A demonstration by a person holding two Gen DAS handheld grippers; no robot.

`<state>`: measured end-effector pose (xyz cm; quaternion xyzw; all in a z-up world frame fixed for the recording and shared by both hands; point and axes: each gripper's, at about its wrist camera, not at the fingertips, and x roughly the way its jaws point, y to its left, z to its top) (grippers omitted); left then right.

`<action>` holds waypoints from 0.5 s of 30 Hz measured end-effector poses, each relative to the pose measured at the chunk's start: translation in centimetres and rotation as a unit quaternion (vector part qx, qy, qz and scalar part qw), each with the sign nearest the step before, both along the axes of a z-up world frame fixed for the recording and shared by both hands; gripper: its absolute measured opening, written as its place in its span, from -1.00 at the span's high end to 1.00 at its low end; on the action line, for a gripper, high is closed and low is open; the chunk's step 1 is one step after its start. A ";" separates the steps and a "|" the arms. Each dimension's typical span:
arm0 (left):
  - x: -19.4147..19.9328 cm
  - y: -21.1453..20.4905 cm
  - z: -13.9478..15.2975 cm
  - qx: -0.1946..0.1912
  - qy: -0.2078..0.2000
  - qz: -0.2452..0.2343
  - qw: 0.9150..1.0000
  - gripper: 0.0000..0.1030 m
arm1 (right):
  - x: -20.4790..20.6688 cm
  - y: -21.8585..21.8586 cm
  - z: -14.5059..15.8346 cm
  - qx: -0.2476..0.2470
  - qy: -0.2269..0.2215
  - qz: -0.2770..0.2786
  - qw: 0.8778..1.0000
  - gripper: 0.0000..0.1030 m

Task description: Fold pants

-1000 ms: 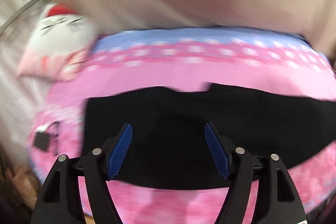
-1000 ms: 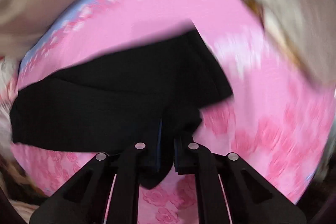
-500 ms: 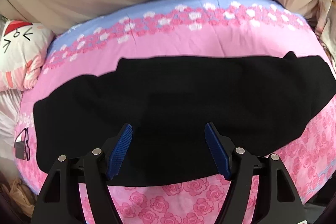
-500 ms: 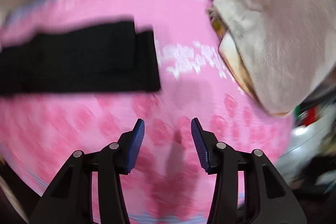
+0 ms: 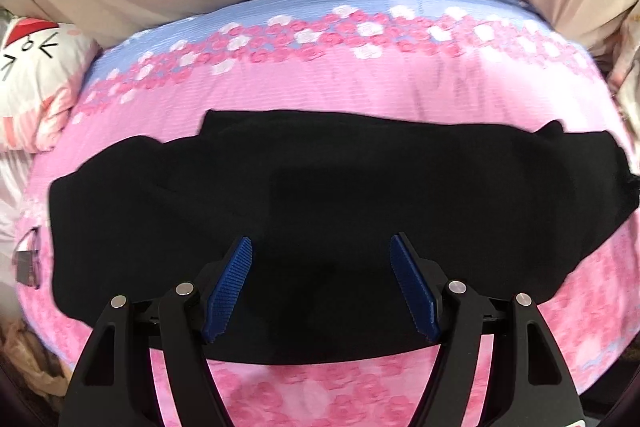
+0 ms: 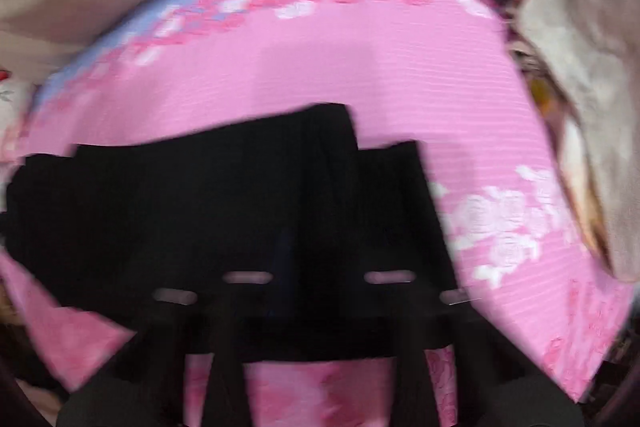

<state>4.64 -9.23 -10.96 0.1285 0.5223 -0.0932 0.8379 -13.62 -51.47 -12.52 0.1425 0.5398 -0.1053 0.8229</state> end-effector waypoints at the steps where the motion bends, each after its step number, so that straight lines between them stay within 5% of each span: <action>1: 0.0 0.6 0.0 0.013 -0.004 0.008 1.000 -0.34 | -0.4 0.5 1.9 -0.028 -0.015 0.010 0.999 0.79; 4: 0.0 3.0 -0.2 0.003 -0.001 0.030 1.000 -0.36 | -3.0 -0.3 5.3 -0.052 -0.037 -0.018 0.998 0.79; 8: 0.3 5.9 -2.3 0.011 0.015 0.068 0.997 -0.37 | -6.1 -2.2 -1.2 -0.042 0.077 -0.043 0.995 0.61; 12: 0.5 9.2 -2.7 0.019 0.021 0.107 0.994 -0.37 | -6.5 0.3 5.4 -0.124 -0.005 -0.106 0.987 0.44; 15: 0.0 12.7 -2.0 0.023 -0.001 0.133 0.991 -0.37 | -3.1 6.8 9.6 -0.096 -0.060 -0.014 0.993 0.41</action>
